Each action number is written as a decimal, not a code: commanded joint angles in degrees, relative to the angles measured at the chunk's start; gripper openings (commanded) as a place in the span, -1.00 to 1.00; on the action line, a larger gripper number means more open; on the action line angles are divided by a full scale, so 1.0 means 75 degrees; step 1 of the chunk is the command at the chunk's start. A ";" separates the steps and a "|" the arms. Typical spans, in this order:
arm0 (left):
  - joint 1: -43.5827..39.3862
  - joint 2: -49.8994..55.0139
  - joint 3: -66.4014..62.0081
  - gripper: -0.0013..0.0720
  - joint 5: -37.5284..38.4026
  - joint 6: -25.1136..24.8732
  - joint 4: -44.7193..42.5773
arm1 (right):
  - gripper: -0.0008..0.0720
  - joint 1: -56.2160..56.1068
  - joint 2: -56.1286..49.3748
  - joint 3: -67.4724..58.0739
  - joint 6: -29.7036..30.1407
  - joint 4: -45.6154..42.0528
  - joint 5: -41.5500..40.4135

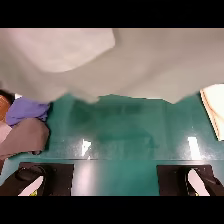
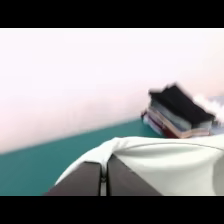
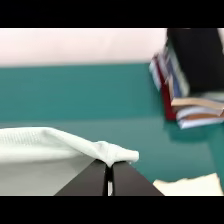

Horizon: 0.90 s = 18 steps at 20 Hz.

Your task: Fold the shirts.

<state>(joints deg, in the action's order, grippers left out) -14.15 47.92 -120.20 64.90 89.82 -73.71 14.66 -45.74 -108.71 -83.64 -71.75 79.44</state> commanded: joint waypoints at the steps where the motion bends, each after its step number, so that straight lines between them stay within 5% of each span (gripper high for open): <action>1: 0.0003 -0.0017 -0.0935 -0.89 -0.0358 0.0242 0.0347 | -0.94 0.0533 -0.0029 -0.1457 0.0047 -0.0044 0.0122; 6: 0.0003 0.0108 0.0877 -0.89 -0.0064 0.0262 -0.1209 | -0.94 0.0562 -0.1005 -0.1574 0.0050 0.0023 0.1215; 10: 0.0003 0.1352 0.2381 -0.89 0.0635 0.0425 -0.1804 | -0.94 -0.0367 -0.2372 -0.0131 0.0230 -0.0032 0.1953; 15: 0.0006 0.3856 0.3319 -0.89 0.0609 0.0367 -0.1641 | -0.94 -0.1134 -0.4368 0.1475 0.0213 -0.0061 0.1594; 18: 0.0353 0.5187 0.3319 -0.89 -0.0463 0.0376 -0.1632 | -0.94 -0.1131 -0.5636 0.1620 0.0213 -0.0044 0.1116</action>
<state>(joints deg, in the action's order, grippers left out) -13.06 78.11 -96.64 66.89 92.73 -85.73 7.14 -79.79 -99.09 -82.11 -72.31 90.41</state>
